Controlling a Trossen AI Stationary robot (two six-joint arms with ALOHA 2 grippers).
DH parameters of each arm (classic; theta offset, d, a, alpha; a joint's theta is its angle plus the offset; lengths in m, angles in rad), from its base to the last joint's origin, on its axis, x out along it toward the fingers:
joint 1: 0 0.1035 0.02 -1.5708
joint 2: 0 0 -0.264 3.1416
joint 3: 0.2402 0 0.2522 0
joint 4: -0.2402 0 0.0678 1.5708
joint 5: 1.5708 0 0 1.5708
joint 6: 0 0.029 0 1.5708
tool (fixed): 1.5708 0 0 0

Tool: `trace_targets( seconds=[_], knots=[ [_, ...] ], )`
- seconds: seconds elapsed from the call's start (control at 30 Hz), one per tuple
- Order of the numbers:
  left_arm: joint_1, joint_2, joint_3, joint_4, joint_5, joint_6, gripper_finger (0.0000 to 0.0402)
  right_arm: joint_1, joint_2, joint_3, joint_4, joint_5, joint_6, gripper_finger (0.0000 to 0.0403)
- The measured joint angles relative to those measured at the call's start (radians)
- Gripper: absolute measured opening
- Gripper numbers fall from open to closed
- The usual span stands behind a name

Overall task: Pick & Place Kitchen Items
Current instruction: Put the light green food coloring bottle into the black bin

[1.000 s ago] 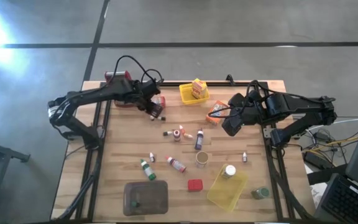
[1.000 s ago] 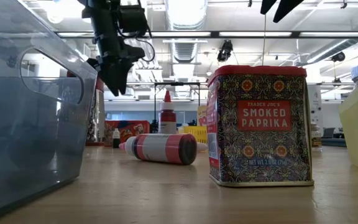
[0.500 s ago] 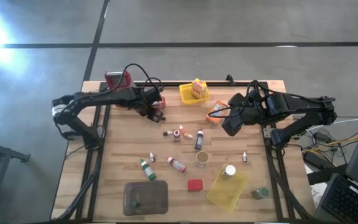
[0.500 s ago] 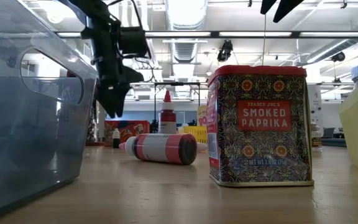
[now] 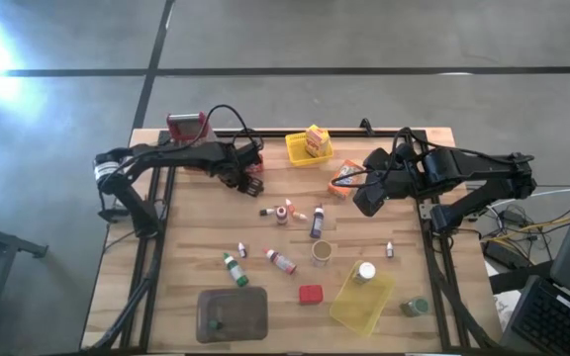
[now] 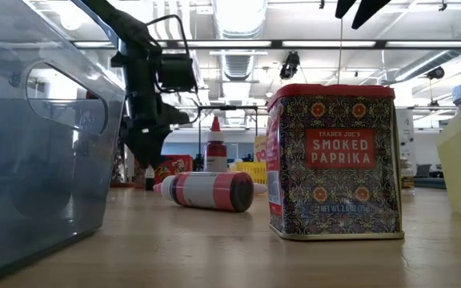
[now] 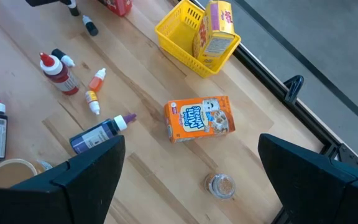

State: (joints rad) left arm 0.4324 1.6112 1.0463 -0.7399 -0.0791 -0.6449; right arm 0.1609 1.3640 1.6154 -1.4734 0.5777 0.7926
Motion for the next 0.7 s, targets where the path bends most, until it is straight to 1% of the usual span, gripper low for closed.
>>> trace_targets(
  seconds=[0.27,0.7],
  knots=[
    [0.002,0.011,-0.002,0.027,0.000,0.000,0.0119,0.000,0.000,0.000,0.006,0.000,0.000,0.0364],
    [0.003,0.038,-0.004,0.027,-0.002,0.001,0.0119,0.000,0.000,0.000,0.016,0.000,0.000,0.0364]
  ],
)
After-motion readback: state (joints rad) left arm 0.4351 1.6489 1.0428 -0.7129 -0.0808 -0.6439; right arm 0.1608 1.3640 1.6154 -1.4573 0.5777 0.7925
